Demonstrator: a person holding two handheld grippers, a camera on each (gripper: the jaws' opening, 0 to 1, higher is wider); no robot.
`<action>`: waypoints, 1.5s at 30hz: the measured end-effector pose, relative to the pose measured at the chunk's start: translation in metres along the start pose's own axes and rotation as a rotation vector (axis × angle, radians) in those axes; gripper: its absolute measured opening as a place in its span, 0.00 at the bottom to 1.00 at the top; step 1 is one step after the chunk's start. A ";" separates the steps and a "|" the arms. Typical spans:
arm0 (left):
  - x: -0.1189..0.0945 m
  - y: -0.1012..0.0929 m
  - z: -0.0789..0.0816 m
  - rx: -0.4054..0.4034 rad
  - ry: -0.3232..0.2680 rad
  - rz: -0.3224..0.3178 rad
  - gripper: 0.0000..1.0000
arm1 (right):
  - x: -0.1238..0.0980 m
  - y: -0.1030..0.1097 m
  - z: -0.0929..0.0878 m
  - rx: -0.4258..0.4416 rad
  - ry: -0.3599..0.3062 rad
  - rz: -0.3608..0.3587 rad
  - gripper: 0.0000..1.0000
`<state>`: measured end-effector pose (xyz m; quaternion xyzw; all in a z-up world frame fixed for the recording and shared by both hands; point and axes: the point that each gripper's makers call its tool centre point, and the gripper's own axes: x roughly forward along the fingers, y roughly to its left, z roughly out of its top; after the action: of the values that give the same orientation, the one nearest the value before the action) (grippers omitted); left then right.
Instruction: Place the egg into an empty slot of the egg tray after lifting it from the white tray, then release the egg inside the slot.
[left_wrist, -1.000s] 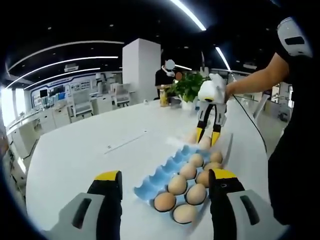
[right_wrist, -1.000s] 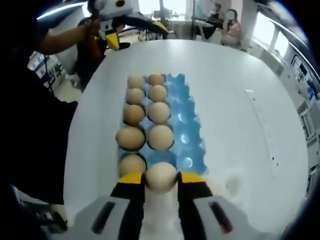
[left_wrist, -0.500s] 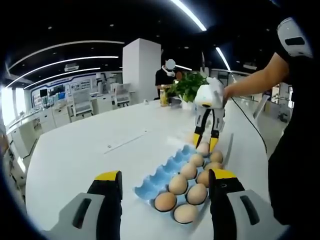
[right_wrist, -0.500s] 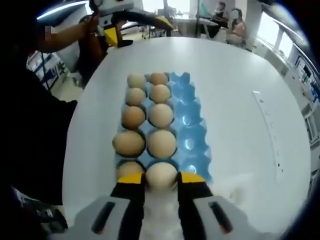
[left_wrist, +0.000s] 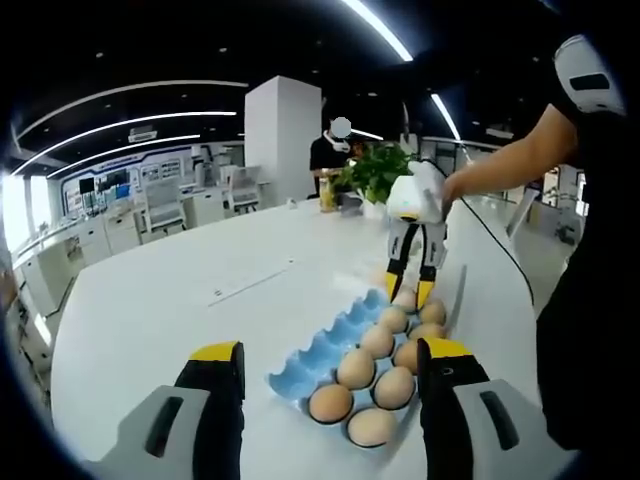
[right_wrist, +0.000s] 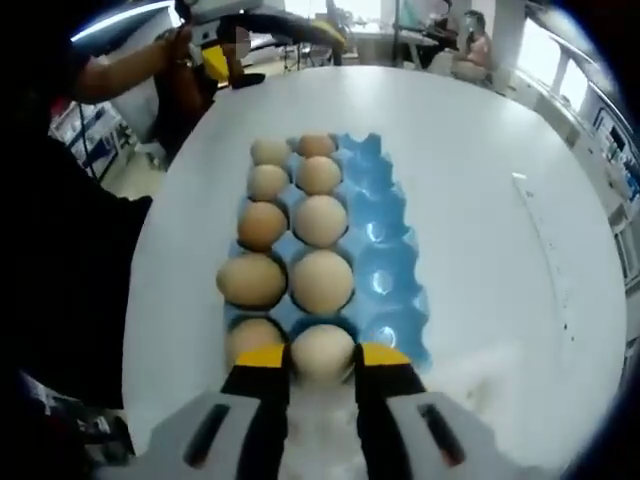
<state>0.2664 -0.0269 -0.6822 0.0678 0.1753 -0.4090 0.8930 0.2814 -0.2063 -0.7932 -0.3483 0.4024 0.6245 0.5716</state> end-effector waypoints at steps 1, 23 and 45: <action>0.000 0.000 0.000 -0.002 0.001 0.000 0.71 | 0.000 0.000 -0.001 0.002 -0.001 0.001 0.25; 0.005 0.000 0.003 0.006 0.007 -0.011 0.71 | 0.003 0.000 0.000 0.020 -0.027 0.017 0.26; 0.005 -0.002 0.008 0.016 0.003 -0.013 0.71 | -0.019 -0.008 0.008 0.051 -0.148 -0.031 0.26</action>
<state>0.2705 -0.0341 -0.6763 0.0744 0.1740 -0.4162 0.8894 0.2916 -0.2072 -0.7739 -0.2927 0.3696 0.6292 0.6179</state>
